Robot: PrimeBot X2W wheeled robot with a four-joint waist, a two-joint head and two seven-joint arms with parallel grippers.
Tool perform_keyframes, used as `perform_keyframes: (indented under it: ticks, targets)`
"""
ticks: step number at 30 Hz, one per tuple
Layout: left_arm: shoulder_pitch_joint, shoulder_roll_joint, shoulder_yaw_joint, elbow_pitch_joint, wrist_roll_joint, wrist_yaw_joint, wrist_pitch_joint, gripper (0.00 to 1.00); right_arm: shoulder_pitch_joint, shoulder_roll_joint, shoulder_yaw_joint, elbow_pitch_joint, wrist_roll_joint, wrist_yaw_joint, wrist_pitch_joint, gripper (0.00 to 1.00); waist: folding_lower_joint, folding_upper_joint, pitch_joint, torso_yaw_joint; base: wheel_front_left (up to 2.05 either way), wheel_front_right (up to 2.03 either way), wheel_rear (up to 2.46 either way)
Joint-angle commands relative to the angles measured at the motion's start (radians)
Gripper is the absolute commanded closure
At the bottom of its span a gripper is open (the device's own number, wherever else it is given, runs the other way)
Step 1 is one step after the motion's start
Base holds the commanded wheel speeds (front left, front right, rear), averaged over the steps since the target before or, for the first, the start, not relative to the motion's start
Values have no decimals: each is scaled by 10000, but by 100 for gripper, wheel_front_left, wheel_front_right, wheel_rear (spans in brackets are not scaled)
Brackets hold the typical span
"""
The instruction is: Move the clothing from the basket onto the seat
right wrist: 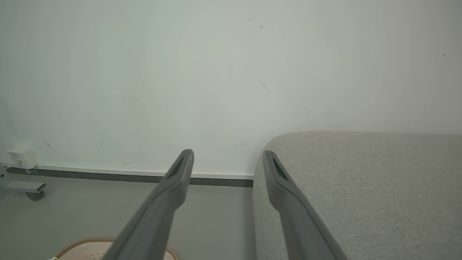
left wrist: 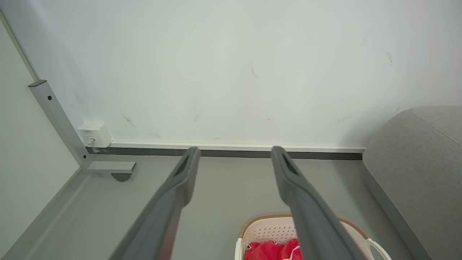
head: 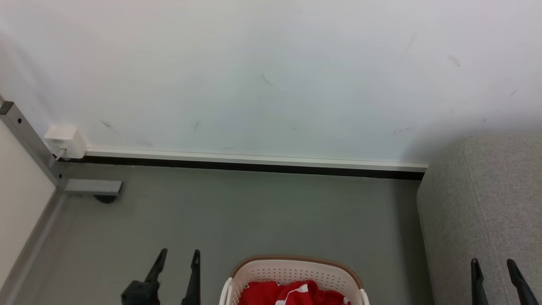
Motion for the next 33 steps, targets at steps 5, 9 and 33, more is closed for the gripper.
perform_keyframes:
  ticks: [5,9,33]
  targets:
    - [45,29,9,16,88,-25,-7,0,-95,-54,30,-62,46,-24,-4,0,0,0,159,-120,0,0,0]
    - [-258,30,-105,13,129,-72,-7,0,-359,-54,47,-216,46,-23,-4,0,0,0,626,-264,0,0,0]
    - [-5381,36,-3571,5047,-516,-297,745,0,-3528,-39,321,-1647,422,-23,1,0,0,0,6086,-1420,0,0,0]
